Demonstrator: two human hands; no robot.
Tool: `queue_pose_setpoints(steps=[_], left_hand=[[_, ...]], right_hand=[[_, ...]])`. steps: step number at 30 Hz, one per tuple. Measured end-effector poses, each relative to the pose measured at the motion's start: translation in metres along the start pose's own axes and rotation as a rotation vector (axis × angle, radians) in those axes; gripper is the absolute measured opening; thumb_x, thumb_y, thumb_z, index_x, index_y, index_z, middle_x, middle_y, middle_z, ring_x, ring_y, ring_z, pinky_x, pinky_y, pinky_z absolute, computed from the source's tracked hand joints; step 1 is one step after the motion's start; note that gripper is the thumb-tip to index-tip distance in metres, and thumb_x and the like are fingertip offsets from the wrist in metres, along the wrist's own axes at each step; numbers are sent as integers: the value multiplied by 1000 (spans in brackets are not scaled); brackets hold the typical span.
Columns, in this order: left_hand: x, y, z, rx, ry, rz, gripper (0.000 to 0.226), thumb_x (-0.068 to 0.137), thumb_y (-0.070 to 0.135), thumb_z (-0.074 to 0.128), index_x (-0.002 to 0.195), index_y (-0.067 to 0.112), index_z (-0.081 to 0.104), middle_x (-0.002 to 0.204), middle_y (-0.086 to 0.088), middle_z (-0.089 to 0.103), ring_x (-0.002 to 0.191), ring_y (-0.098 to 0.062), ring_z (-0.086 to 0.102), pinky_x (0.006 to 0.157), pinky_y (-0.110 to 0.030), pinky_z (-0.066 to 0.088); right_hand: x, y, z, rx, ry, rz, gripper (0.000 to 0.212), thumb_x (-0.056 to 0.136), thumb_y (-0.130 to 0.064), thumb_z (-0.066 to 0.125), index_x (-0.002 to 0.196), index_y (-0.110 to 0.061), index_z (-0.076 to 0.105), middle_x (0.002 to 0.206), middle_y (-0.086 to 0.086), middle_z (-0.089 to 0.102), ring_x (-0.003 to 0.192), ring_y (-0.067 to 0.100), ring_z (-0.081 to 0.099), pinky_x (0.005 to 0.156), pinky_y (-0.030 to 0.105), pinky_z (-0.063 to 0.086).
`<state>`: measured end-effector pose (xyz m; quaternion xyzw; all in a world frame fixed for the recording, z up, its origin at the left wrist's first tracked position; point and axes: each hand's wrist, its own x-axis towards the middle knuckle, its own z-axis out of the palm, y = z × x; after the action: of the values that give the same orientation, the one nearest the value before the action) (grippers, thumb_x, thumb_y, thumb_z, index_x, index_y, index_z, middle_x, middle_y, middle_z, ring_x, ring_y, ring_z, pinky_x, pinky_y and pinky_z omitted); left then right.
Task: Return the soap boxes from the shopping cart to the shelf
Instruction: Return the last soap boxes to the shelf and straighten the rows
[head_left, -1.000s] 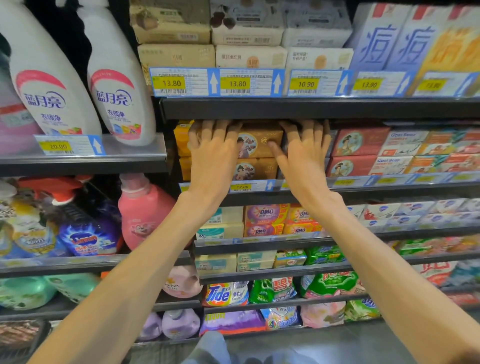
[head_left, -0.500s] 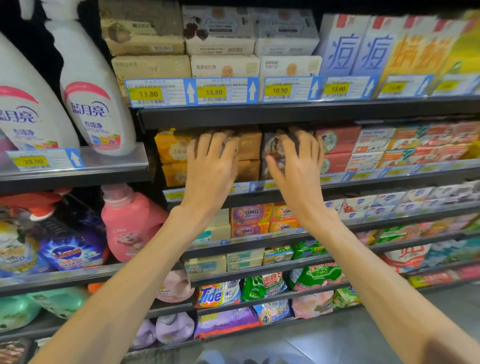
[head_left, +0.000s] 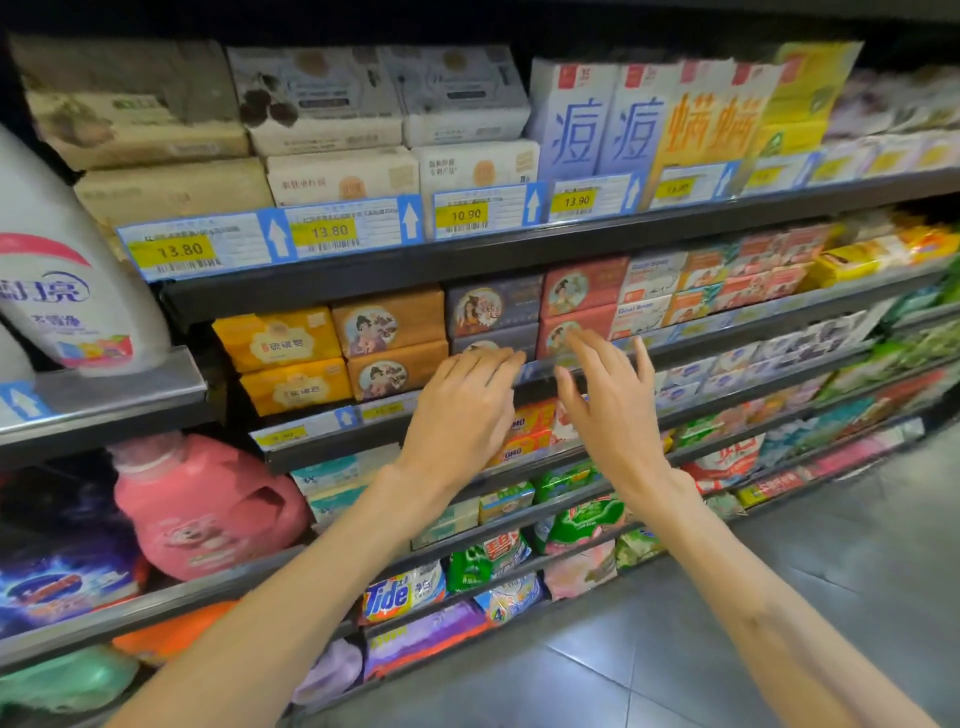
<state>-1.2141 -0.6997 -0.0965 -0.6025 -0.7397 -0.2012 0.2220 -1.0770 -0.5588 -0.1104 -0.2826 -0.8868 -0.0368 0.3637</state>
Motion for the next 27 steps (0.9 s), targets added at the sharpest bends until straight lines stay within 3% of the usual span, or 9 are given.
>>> queue_pose_setpoints(steps=[10, 27], left_hand=[[27, 20, 21, 31, 107, -162, 41, 98, 17, 48, 138, 9, 56, 143, -6, 55, 133, -23, 48, 113, -38, 40], [35, 46, 49, 275, 139, -317, 44, 96, 26, 56, 137, 8, 57, 132, -10, 56, 125, -29, 49, 102, -41, 45]], right_hand=[[36, 48, 13, 79, 9, -168, 39, 101, -29, 49, 133, -11, 58, 140, 2, 59, 128, 17, 55, 122, 42, 20], [41, 80, 24, 277, 33, -349, 36, 102, -26, 46, 134, -14, 59, 143, 0, 56, 135, 14, 50, 119, 45, 26]])
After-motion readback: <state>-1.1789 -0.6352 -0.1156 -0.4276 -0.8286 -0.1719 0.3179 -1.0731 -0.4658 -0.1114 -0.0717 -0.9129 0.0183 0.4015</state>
